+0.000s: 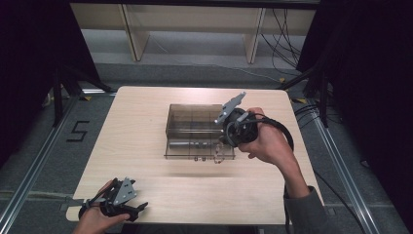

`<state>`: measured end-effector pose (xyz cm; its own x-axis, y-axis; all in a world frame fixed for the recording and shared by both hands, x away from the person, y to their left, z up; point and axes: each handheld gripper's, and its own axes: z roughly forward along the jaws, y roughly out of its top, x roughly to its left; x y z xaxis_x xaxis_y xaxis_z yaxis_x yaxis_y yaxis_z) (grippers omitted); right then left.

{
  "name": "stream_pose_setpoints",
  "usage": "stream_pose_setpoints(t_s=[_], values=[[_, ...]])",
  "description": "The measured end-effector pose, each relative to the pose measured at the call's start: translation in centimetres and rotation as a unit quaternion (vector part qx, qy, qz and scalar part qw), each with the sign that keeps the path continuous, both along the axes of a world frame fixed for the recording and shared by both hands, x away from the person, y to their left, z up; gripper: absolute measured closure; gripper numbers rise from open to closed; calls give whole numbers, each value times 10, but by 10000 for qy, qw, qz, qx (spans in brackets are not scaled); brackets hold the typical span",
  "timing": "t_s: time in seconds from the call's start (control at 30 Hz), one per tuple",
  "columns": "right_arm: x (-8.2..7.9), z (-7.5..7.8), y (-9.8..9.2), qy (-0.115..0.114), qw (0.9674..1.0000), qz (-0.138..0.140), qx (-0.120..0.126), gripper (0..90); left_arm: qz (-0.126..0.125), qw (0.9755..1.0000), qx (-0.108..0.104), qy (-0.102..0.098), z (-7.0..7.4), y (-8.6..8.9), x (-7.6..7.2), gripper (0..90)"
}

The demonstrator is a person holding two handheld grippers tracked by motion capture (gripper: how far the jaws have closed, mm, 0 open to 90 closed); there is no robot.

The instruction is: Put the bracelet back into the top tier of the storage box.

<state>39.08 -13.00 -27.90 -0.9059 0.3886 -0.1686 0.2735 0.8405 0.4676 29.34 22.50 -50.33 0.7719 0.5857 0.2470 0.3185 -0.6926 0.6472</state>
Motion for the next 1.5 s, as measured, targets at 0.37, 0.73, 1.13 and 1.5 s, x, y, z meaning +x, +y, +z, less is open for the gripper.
stream_pose_setpoints(t_s=[0.37, 0.73, 1.13, 1.5], values=[[14, 8, -3, 9, 9999, -170, -33, 829, -26, 10000, -67, 42, -1, 0, 0, 158], [31, 7, -4, 116, 9994, -317, -51, 829, -16, 10000, -15, 25, 0, 0, 0, 158], [51, -13, -5, 400, 9980, -459, -153, 829, -31, 9999, -109, 19, -1, 0, 0, 158], [60, -33, -5, 607, 9967, -477, -243, 828, -27, 10000, -84, 15, 0, 0, 0, 158]])
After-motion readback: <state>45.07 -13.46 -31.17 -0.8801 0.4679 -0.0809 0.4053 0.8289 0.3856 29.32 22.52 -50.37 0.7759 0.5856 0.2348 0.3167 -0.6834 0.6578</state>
